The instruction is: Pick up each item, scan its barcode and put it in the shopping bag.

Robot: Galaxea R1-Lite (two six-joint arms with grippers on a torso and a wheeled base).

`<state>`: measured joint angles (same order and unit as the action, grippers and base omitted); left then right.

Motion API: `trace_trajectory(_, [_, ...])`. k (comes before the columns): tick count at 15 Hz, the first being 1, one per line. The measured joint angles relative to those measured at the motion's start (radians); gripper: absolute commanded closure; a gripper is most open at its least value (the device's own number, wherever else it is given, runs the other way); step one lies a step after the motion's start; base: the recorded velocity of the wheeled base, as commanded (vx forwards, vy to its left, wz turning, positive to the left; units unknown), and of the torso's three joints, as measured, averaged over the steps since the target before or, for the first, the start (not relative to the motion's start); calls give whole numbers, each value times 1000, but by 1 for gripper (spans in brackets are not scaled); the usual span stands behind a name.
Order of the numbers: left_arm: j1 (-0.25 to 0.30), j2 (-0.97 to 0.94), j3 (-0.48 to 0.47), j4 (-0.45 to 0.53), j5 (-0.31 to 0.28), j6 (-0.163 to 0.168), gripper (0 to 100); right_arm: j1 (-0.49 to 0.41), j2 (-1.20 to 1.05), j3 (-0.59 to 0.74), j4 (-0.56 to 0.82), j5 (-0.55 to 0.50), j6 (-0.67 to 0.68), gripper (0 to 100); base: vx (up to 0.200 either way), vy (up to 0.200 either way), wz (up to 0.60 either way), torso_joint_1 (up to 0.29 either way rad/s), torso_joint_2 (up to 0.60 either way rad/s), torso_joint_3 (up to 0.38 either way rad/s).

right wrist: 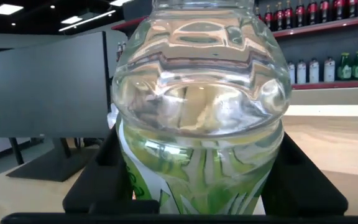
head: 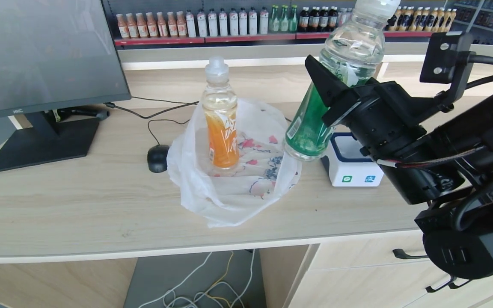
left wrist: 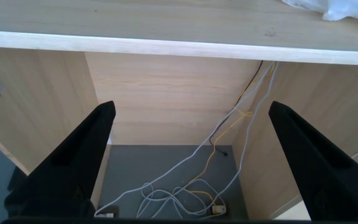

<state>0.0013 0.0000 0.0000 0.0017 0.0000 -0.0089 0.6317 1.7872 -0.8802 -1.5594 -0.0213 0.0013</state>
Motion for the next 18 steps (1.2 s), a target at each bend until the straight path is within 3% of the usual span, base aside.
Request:
trace_trajectory(2, [0,0,0,0,0,0,0,0,2,0,-11,0,8,100,0,200,0,-2,0,2])
trace_trajectory(9, [0,0,0,-1,0,5,0,0,53,-1,-8,2,10,100,0,0,0,0,0,0])
trace_trajectory(18, [0,0,0,-2,0,5,0,-101,95,21,-9,10,-35,100,0,0,0,0,0,0])
